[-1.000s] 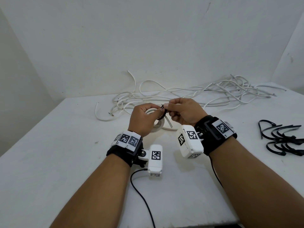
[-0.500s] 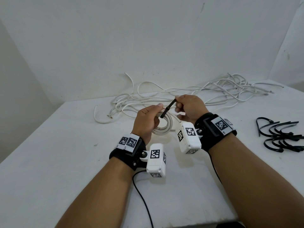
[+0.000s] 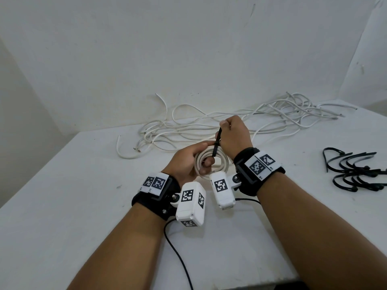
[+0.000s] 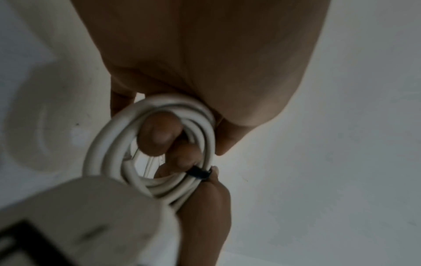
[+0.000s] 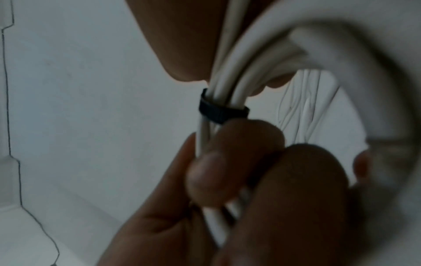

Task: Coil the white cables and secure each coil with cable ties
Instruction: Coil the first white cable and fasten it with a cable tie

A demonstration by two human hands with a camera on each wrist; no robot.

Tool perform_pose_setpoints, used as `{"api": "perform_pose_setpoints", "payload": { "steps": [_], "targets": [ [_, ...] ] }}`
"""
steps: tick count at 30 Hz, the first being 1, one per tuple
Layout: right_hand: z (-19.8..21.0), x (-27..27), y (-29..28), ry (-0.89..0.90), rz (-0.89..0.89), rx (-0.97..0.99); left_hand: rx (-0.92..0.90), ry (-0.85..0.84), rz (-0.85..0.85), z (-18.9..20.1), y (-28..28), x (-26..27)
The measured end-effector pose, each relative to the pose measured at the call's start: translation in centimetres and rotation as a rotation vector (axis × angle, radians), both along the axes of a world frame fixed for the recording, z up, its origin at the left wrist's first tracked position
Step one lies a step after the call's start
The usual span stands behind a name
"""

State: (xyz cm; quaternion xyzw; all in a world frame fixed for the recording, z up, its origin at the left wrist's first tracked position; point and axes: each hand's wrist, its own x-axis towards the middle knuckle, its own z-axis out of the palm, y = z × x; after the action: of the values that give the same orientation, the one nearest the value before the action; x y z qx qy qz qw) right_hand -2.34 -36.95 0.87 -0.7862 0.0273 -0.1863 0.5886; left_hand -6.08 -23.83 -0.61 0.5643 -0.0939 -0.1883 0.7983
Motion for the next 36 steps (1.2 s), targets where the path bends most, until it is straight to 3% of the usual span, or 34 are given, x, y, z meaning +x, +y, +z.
{"api": "perform_pose_setpoints", "payload": {
  "steps": [6,9,14,20,24,31,36],
  "targets": [
    [-0.1,-0.2,0.2,-0.034,0.033,-0.011,-0.071,0.082,-0.123,-0.6,1.3,0.3],
    [-0.1,0.2,0.4,-0.041,-0.012,-0.017,-0.124,0.129,-0.071,-0.3,0.6,0.4],
    [0.2,0.2,0.2,0.016,-0.054,0.215,-0.177,0.167,0.074,0.3,-1.0,0.4],
    [0.7,-1.2,0.1,0.122,0.282,0.486,0.015,-0.086,0.248,-0.1,-0.5,0.7],
    [0.9,-1.1,-0.2,0.156,0.481,0.433,0.069,-0.116,0.265,-0.4,-0.1,0.8],
    [0.7,-0.5,-0.7,0.113,0.381,0.356,0.094,-0.115,0.244,-0.1,-0.1,0.9],
    [1.0,-1.4,0.7,0.286,0.454,0.44,0.053,-0.079,0.254,0.7,1.5,0.6]
  ]
}}
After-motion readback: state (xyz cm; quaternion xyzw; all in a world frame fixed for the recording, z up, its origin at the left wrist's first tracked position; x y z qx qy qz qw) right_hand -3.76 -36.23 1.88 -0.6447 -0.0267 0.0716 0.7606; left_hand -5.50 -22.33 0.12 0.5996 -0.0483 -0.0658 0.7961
